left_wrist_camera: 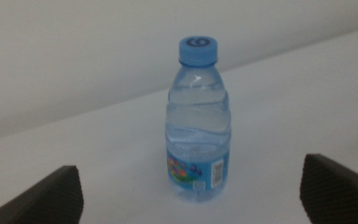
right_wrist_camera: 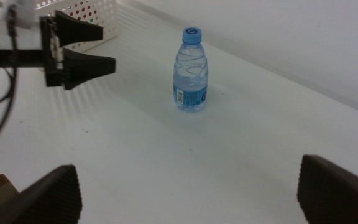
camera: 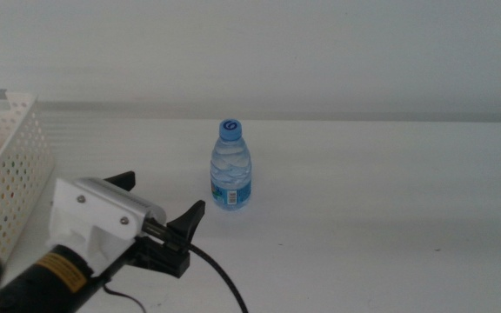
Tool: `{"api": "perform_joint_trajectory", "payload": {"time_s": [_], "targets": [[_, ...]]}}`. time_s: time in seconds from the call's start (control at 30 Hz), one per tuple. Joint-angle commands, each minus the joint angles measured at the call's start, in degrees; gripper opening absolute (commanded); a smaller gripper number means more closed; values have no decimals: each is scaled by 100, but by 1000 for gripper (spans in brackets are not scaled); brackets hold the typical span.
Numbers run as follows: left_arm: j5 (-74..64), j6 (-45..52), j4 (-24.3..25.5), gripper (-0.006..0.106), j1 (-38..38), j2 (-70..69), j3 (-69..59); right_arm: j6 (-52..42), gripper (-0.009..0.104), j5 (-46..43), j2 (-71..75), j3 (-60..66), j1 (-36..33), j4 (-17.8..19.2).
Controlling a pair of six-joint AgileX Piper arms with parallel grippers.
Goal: Use arms to grab the bottles and put them into the dustbin to the left of the table.
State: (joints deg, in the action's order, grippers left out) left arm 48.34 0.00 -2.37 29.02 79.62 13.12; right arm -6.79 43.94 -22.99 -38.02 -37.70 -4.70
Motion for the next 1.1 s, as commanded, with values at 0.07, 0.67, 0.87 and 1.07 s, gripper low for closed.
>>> {"api": "perform_joint_trajectory", "payload": {"time_s": [0.07,0.67,0.87,1.07], "targets": [[1658,-157,-108,94,-40,1111,13,-61,93,-11,29,1,0,38],[922,-612,140,94,-40,2993,1963,-61,93,-11,29,1,0,38],[659,-587,140,94,-40,3322,2519,-61,93,-11,29,1,0,38],[634,-598,149,94,-40,3787,3025,-61,93,-11,29,1,0,25]]}}
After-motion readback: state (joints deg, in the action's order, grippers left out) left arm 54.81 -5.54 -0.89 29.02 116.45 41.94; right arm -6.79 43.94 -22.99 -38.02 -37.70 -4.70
